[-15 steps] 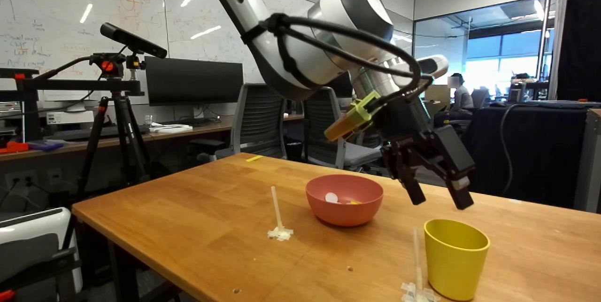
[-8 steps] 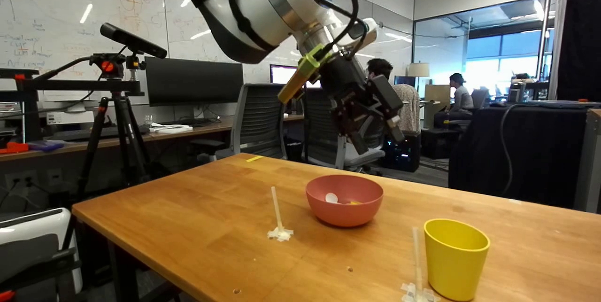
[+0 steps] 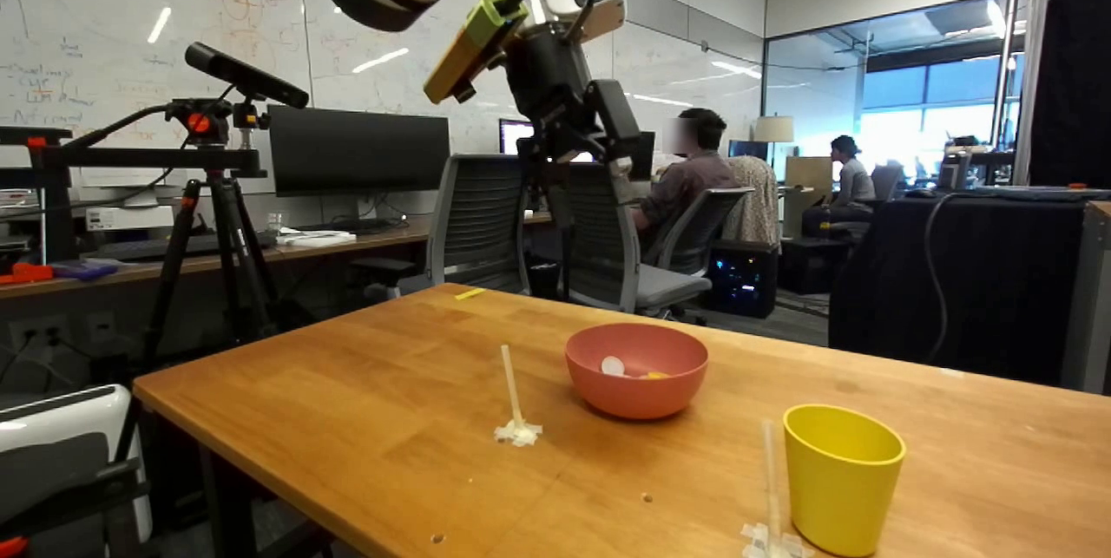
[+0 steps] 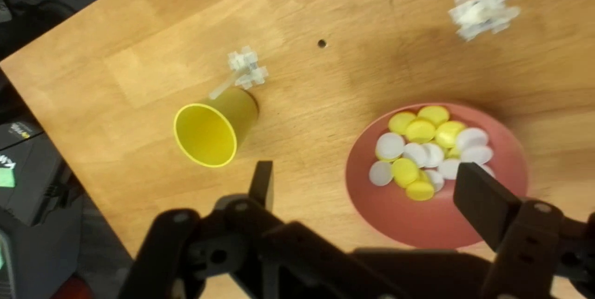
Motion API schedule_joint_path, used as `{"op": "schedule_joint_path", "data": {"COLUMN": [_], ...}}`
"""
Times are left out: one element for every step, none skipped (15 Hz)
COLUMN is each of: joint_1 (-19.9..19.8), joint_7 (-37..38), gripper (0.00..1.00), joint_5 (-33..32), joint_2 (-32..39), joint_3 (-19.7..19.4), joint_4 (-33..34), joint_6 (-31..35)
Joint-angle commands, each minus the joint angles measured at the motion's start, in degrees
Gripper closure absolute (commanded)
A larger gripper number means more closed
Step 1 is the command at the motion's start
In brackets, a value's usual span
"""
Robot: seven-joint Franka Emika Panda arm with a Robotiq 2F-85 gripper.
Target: Pour the contents in the yellow cup into the pink bowl
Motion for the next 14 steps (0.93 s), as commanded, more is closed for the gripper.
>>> {"op": "schedule_joint_path", "data": {"joint_1": [-2.2,-2.3,-2.4,-2.6,-2.8,-2.9,-3.1,-3.3,-3.4,-3.5,-3.6,-3.9,-3.9,-4.0], "joint_7": [-10.6,-12.1,-13.1,-14.0,-14.6,-15.2,-15.7,-16.2,-17.0,-17.8,-18.7,-16.1,-16.7,-17.0], "gripper": [0.00,0.00,0.00,0.00,0.00,0.00,0.00,0.00,0.00,0.00,0.00,0.00,0.00,0.00], "joint_5": [10.8,12.8,14.3,15.6,16.5,17.3,18.0,18.6,19.5,20.1,20.0,18.6,18.7,18.8], "joint_2": [-8.2,-9.7,-10.9,-12.0,-13.2,-14.0,-15.0,-15.7,-16.4,-17.0,-17.4,-15.3,-15.9,-16.4], "joint_3": [4.0,4.5,4.8,5.1,5.2,5.3,5.4,5.4,5.3,5.3,5.3,5.8,5.8,5.8], "joint_4": [-3.5,-3.4,-3.2,-3.1,-2.9,-2.7,-2.5,-2.2,-1.8,-1.5,-0.8,-1.4,-1.3,-1.3], "joint_6": [-6.8,-8.8,-10.8,-12.4,-13.8,-15.2,-16.4,-17.9,-19.2,-20.9,-23.3,-19.6,-20.9,-21.5]}}
